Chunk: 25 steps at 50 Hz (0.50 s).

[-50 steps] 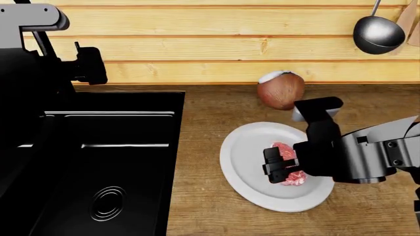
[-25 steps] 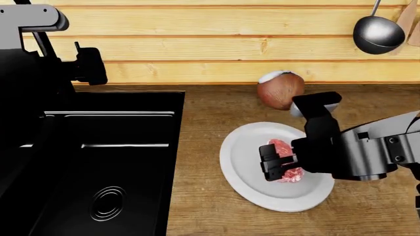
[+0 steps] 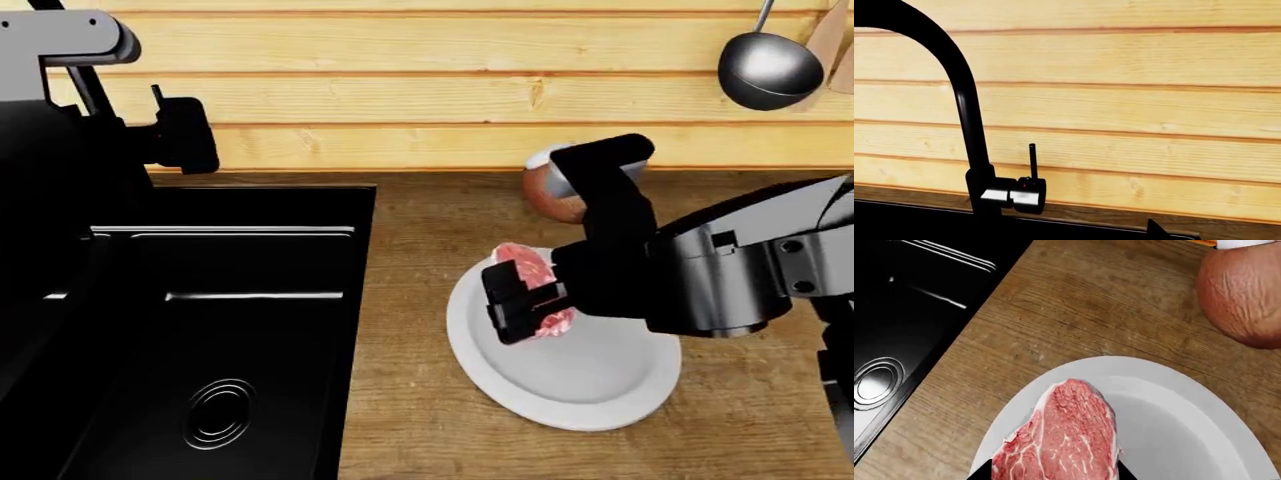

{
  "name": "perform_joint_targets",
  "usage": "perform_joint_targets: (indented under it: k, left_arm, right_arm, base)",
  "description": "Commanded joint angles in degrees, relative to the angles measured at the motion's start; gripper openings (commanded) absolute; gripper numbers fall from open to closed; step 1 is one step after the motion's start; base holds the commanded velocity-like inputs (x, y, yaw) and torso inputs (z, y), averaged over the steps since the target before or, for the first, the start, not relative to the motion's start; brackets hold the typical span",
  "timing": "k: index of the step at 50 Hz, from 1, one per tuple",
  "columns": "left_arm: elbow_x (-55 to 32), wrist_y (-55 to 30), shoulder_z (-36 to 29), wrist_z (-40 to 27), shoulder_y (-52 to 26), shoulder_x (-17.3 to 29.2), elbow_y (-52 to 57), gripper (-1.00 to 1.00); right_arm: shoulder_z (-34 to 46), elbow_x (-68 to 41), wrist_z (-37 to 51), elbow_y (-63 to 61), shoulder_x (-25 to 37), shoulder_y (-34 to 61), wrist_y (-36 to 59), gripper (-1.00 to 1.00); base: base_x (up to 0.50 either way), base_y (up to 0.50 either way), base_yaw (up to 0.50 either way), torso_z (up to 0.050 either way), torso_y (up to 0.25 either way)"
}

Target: Pick the lamb chop from the counter and place it in the sink. Then turn on the sink faucet.

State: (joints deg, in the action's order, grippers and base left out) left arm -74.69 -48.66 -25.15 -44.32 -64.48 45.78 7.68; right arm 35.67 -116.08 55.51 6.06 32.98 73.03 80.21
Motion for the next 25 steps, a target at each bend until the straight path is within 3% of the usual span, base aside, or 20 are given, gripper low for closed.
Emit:
perform_joint_targets:
  k: [1, 25]
  left_arm:
    - [0.2, -0.1, -0.2, 0.2, -0.4, -0.2, -0.3, 1.00]
    - [1.3, 0.2, -1.3, 0.5, -0.4, -1.3, -1.2, 1.00]
  right_arm:
    - [1.3, 4.6, -5.8, -0.4, -6.8, 2.2, 1.4, -1.00]
    - [8.6, 24.7, -26.9, 0.0, -23.9, 1.0, -3.7, -1.00]
  base:
    - [0.00, 0.00, 0.00, 0.000, 0.000]
    - [0.00, 0.00, 0.00, 0.000, 0.000]
